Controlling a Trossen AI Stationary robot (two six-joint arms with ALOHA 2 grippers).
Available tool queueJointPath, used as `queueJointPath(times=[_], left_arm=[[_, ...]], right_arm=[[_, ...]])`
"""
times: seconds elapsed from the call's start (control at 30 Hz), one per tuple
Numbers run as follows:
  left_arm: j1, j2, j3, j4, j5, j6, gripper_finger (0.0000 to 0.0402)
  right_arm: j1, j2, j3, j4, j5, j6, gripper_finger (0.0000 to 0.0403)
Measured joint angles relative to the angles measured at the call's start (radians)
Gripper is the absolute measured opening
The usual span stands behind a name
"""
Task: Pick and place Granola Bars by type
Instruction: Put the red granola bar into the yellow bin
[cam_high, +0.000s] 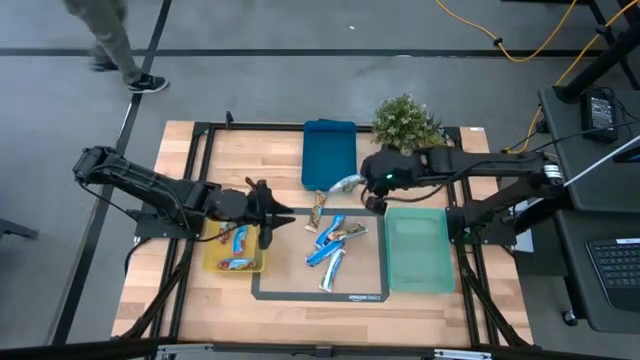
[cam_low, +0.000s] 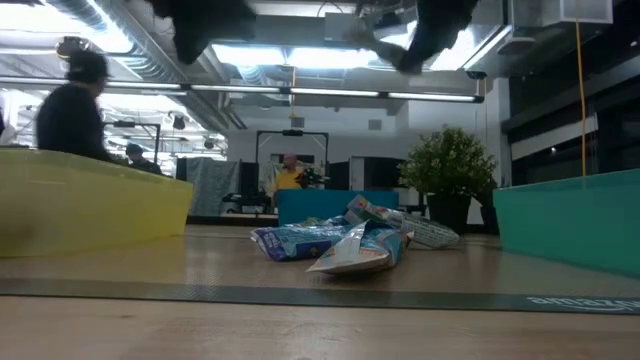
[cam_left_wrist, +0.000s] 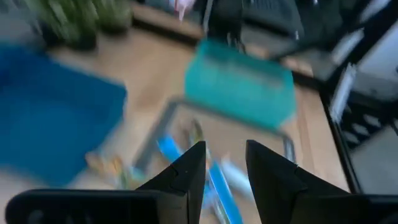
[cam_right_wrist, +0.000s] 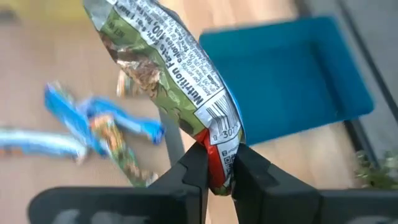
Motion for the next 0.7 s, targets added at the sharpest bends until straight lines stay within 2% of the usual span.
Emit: queueJointPath(times=[0.07, 0.2, 0.4, 0.5, 0.7], left_arm=[[-0.005, 0.0, 0.0, 0.068, -0.062, 0.054, 0.0106], [0.009, 0.0, 0.0, 0.202, -0.133, 0.132, 0.0108], [0.038, 0.0, 0.0, 0.415, -0.11, 0.277, 0.0116], [0.038, 0.0, 0.0, 0.468, -0.108, 0.316, 0.0128], [0.038, 0.002, 0.0, 0.509, -0.108, 0.302, 0.0182]], right_arm=[[0.001, -0.035, -0.001, 0.04, 0.01, 0.009, 0.0055], [0.018, -0.113, -0.07, 0.237, -0.003, -0.016, 0.0055], [0.037, -0.208, -0.274, 0.659, -0.146, -0.046, 0.0055], [0.038, -0.224, -0.357, 0.841, -0.189, -0.041, 0.0055], [0.031, -0.217, -0.418, 0.973, -0.249, 0.012, 0.0055]])
